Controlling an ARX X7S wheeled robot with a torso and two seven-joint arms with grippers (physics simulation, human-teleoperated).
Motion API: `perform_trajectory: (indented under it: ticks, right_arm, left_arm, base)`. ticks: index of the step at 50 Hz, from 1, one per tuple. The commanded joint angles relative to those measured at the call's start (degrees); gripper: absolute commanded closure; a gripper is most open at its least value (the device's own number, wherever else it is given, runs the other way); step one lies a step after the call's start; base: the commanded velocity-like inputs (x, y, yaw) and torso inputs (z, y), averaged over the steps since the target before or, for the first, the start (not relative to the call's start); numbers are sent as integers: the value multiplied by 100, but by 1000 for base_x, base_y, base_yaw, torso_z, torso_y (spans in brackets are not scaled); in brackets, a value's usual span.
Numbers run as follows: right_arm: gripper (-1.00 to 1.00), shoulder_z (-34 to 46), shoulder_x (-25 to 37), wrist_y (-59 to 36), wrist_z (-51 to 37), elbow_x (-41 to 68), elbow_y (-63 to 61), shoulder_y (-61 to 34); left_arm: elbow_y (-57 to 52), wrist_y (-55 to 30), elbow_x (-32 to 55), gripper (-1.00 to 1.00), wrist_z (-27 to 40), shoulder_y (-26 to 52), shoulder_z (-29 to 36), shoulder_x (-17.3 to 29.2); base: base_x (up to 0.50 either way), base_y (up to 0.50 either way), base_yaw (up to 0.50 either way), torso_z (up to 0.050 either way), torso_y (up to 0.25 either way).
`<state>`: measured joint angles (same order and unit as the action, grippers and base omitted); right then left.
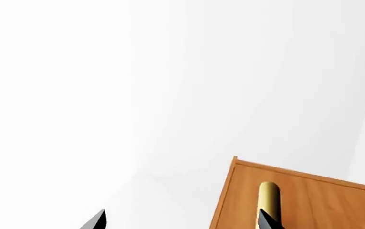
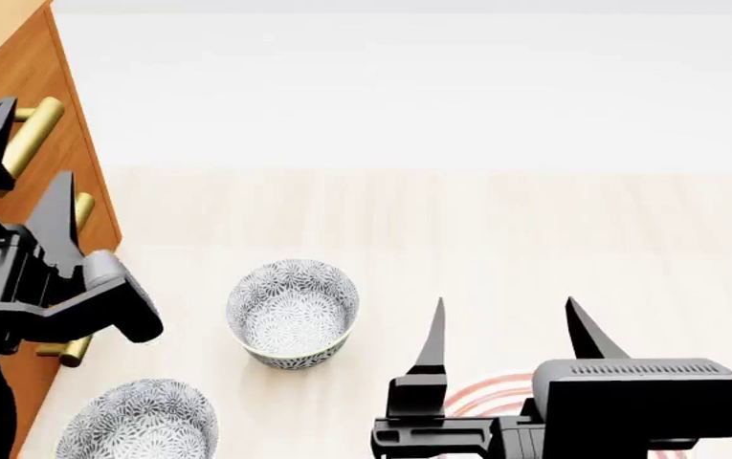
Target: Open the top drawer of the cabinet.
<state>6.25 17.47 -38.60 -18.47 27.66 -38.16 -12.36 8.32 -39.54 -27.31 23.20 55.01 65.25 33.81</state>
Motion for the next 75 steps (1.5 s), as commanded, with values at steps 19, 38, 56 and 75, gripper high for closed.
perform_trajectory:
  ticks: [19, 38, 56, 75]
  right_arm:
    - [-100, 107, 20, 218, 37, -56, 291, -12]
    - [-100, 185, 41, 205, -49, -49, 179, 30]
    - [-100, 187, 87, 234, -75, -14, 186, 47]
    - [-100, 188, 117, 369, -52, -5, 314, 86]
  left_arm:
    - [2255, 997, 156, -100, 315, 403, 185, -542]
    - [2237, 913, 241, -100, 340, 262, 74, -370]
    - [2168, 772, 185, 100, 321, 219, 90, -364]
    - [2119, 744, 167, 100, 264, 200, 119, -407]
  base:
    - [0, 0, 0, 0, 0]
    - [0, 0, 0, 0, 0]
    - [0, 0, 0, 0, 1]
    - [0, 0, 0, 0, 0]
